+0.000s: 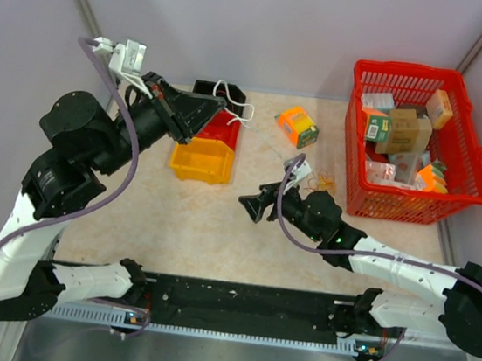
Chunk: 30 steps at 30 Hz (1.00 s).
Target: Untangle the cables
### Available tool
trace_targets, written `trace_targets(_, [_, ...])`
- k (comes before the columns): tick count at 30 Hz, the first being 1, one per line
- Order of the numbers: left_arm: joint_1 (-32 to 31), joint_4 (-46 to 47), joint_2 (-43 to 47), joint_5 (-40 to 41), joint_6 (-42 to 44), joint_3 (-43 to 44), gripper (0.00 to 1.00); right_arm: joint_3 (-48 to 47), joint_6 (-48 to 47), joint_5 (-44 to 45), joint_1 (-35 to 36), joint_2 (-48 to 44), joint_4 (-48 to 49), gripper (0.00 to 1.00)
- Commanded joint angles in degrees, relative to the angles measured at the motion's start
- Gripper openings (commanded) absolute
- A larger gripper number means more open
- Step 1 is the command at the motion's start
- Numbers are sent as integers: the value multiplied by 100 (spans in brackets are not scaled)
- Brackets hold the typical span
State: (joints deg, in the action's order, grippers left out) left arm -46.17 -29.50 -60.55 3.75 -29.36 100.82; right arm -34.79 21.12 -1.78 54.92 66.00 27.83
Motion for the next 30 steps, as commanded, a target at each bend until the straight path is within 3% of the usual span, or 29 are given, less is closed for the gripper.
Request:
trace_targets(1, [3,427,-70,-638,-227,0,0,-100,181,1822,-42,-367,-421,75])
trace_targets(4, [12,445,-44,-840,-289,-202,0,208,462,1891,-182,-763,-208,73])
trace_targets(7, [12,436,8,-893,-289,-500,0,95,603,1962,-446,-1062,-690,73])
trace_targets(11, [3,173,166,-674,-167,-800,0,-203,490,1770,-929,-1527,-1157,78])
trace_targets(12, [20,103,219,-639,-149,-861,0,-291,489,1708,-1043,-1615,-1227,83])
trace_targets(18, [12,-21,421,-656,-236,-1257,0,-1012,60,524,-1343,-1529,-1413,88])
trace_targets(22, [21,-100,448,-717,-272,-1258,0,-724,-986,-1917,-1343,-1327,-983,91])
trace_targets(26, [21,-92,422,-788,-263,-1152,0,-441,-550,-3430,-1326,-976,-1,95])
trace_targets(30, [29,5,290,-893,-315,-1125,0,-388,-345,-3242,-835,-694,556,95])
